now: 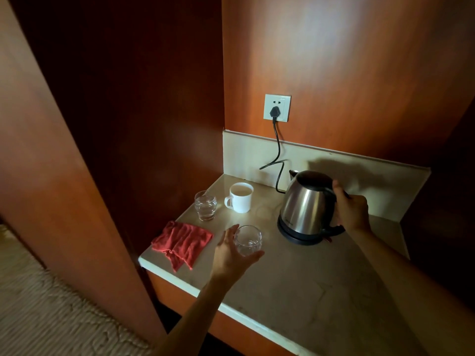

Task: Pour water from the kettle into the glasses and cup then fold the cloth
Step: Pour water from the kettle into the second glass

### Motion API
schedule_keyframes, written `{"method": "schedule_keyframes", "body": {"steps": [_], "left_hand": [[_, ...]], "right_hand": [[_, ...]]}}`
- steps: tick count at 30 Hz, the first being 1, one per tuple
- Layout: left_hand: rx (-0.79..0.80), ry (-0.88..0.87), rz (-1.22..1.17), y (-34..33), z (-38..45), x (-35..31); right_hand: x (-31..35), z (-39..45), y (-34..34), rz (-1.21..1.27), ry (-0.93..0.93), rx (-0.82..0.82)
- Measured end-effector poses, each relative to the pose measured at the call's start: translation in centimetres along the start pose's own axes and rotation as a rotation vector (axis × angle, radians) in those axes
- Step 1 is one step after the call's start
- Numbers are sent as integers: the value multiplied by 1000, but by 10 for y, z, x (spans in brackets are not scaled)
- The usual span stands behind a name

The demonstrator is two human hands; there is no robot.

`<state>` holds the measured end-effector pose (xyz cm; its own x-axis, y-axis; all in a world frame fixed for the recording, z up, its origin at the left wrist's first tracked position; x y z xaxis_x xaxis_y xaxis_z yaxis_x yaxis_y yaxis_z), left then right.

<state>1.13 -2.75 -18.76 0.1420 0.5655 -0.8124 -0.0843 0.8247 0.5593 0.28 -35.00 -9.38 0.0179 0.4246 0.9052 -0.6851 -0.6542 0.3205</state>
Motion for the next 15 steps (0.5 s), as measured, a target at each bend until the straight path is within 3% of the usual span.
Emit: {"method": "schedule_keyframes", "body": {"steps": [7,15], "left_hand": [[-68,-57,-47,5,-3,4],[17,-76,-61,5,1,10]], "right_hand": [[-1,1,0,-3,-14,0],[17,-3,-7,17,4,-38]]}}
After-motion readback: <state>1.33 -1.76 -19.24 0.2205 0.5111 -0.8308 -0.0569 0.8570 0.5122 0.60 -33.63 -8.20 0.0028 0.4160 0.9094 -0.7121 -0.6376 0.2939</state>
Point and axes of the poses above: each hand's wrist, its own z-axis towards the middle knuckle, its own y-axis out of the back of the hand, x = y × z, the point moved 5 cm from there along z, towards the middle knuckle, and after that the axes turned 9 degrees about y, right-handed, at the moved point
